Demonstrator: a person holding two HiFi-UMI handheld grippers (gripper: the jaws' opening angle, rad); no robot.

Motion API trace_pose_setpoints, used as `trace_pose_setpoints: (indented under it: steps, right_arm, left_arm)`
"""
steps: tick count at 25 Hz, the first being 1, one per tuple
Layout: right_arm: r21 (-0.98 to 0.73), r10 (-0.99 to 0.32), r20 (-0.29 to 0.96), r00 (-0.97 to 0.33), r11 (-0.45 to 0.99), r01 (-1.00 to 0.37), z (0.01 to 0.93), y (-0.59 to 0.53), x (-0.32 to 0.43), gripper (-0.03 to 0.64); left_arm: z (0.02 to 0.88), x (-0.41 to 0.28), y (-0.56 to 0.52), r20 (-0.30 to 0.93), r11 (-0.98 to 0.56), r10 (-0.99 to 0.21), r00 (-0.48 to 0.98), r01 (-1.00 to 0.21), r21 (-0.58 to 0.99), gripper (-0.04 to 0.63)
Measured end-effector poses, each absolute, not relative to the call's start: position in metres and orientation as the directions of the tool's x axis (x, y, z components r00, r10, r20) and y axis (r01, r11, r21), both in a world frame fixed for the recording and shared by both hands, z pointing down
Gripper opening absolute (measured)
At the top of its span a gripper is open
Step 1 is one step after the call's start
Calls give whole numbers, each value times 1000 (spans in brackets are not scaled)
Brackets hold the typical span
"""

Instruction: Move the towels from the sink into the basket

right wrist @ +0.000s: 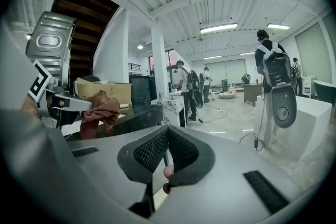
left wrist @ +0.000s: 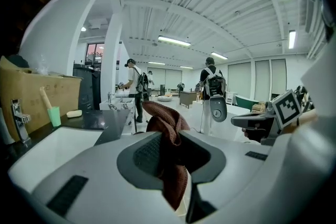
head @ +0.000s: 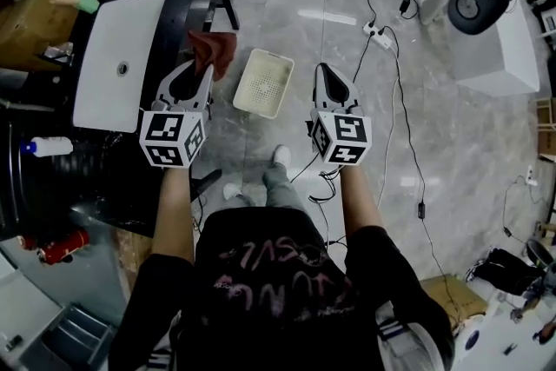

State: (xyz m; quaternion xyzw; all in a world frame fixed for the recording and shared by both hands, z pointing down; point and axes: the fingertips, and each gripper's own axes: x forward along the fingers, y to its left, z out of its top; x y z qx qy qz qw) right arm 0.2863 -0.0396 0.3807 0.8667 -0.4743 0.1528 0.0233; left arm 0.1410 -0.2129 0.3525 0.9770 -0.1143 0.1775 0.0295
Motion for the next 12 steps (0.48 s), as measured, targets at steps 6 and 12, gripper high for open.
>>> trace_pose_setpoints:
  steps: [6,12]
  right_arm:
    - [-105,-809,309,501,-552,-827,400,-51,324,15]
    - [-79,-774,338,535,-590,-804,429,-60,334,15]
  left_arm:
    - [369,183,-219,331,-977,-184,925,-210,44,92]
    - [409,201,-230,352,-983,-125,928,-164,83,92]
